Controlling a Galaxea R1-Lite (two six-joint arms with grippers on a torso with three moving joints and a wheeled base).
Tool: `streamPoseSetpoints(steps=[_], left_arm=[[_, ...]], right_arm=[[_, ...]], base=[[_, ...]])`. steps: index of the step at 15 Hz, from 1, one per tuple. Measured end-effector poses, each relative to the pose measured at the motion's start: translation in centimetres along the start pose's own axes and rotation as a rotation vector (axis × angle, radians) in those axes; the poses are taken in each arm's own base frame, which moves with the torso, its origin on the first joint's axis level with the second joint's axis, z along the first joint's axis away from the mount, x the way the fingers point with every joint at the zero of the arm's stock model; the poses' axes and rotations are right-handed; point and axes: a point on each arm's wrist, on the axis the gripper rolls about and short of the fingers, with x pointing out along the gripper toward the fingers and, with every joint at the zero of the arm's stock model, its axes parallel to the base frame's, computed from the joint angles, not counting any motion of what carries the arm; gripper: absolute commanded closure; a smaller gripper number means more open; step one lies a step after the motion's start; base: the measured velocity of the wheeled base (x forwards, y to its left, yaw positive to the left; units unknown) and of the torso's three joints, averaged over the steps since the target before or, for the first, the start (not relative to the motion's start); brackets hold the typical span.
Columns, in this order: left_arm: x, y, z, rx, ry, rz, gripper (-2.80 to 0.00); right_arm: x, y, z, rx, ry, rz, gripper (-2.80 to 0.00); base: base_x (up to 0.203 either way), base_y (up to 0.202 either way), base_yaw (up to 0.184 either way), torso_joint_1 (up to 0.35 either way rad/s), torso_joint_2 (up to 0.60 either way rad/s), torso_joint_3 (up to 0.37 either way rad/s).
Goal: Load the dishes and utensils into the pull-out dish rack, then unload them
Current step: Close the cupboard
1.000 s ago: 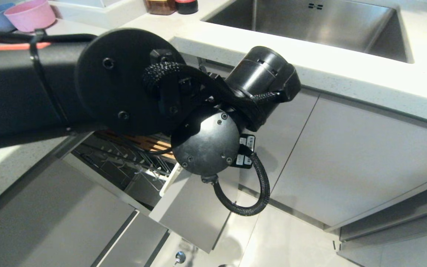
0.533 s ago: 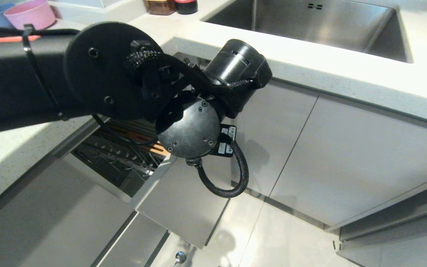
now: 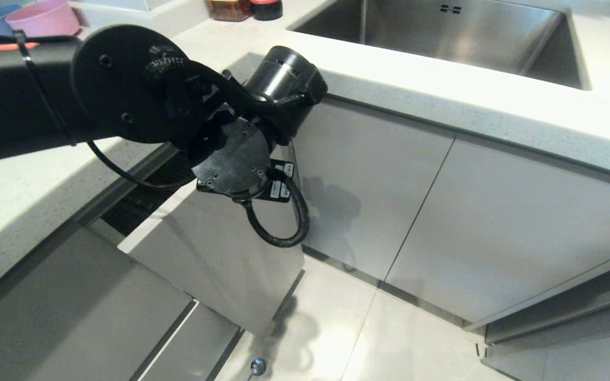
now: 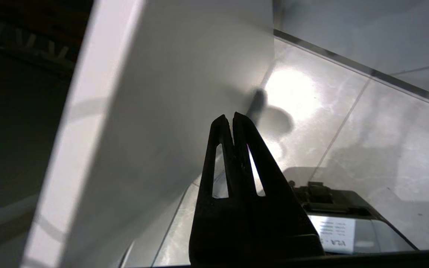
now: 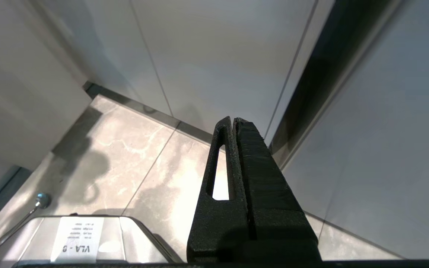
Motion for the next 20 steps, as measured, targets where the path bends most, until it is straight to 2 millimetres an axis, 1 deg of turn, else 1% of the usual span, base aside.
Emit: streamPoseSetpoints(steps=[5,9,13,16,20], left_arm=[[1.2,1.4,0.5,-0.004,0.014,0.043,0.0],[2.5,2.7,0.6,0.013,0.028,0.113,0.0],[3.2,3.6,0.8,0.005,0.03,0.162,0.0],[2.8,3.5,0.8,0.008,0.025,0.154,0.0],[0.4,3.3,0.8,0.003,-0.012,0.088,0.0]], right_arm=[[0.0,0.0,0.0,0.0,0.0,0.0,0.0],[0.0,0.0,0.0,0.0,0.0,0.0,0.0],[0.0,0.0,0.0,0.0,0.0,0.0,0.0],[0.0,0.0,0.0,0.0,0.0,0.0,0.0],[0.0,0.0,0.0,0.0,0.0,0.0,0.0]], base=[[0.0,0.0,0.0,0.0,0.0,0.0],[0.0,0.0,0.0,0.0,0.0,0.0],[0.0,0.0,0.0,0.0,0.0,0.0],[0.0,0.0,0.0,0.0,0.0,0.0],[0.0,0.0,0.0,0.0,0.0,0.0]])
